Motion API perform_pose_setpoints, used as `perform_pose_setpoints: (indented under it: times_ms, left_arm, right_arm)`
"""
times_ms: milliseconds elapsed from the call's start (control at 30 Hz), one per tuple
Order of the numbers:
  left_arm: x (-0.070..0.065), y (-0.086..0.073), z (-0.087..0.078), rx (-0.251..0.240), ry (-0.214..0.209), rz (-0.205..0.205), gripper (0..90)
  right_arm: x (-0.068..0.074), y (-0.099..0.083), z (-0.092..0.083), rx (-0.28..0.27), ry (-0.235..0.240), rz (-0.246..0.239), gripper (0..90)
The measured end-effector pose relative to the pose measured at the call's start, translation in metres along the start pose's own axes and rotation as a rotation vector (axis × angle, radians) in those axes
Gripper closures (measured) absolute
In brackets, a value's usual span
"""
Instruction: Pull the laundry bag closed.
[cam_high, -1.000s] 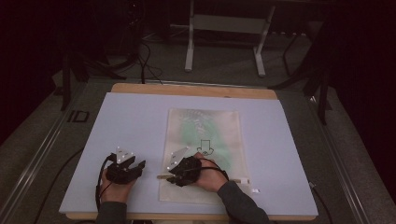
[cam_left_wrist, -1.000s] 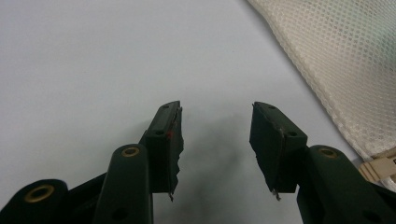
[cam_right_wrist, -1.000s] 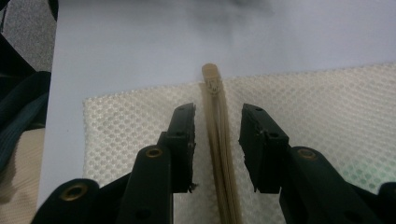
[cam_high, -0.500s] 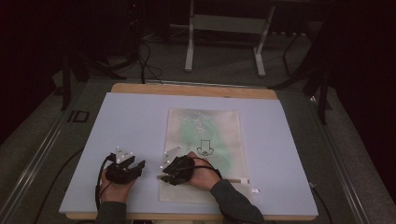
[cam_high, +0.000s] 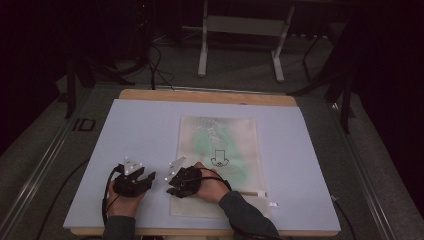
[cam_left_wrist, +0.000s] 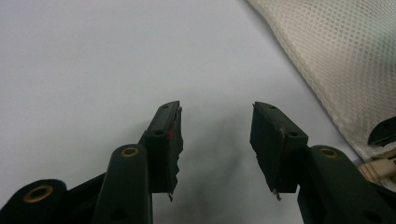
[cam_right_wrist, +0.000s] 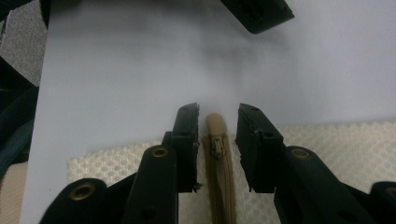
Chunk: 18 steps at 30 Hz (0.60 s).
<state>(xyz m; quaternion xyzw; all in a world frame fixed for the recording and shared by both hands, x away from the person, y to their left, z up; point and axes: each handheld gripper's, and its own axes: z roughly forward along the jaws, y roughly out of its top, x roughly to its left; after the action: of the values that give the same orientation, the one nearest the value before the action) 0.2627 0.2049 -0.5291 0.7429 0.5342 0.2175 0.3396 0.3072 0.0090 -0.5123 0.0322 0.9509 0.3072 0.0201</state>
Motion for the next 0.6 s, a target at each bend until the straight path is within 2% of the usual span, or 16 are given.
perform_pose_setpoints:
  times_ms: [300, 500, 600]
  left_arm:
    - [0.0, 0.0, 0.0, -0.002, -0.001, -0.004, 52.7]
    - [0.0, 0.0, 0.0, -0.002, -0.001, -0.004, 52.6]
    - [0.0, 0.0, 0.0, -0.003, -0.001, -0.005, 52.6]
  right_arm:
    - [0.002, 0.009, 0.013, 0.048, -0.018, -0.016, 70.4]
    - [0.001, 0.011, 0.014, 0.058, -0.009, -0.017, 79.8]
    - [0.0, 0.012, 0.014, 0.062, -0.007, -0.013, 80.7]
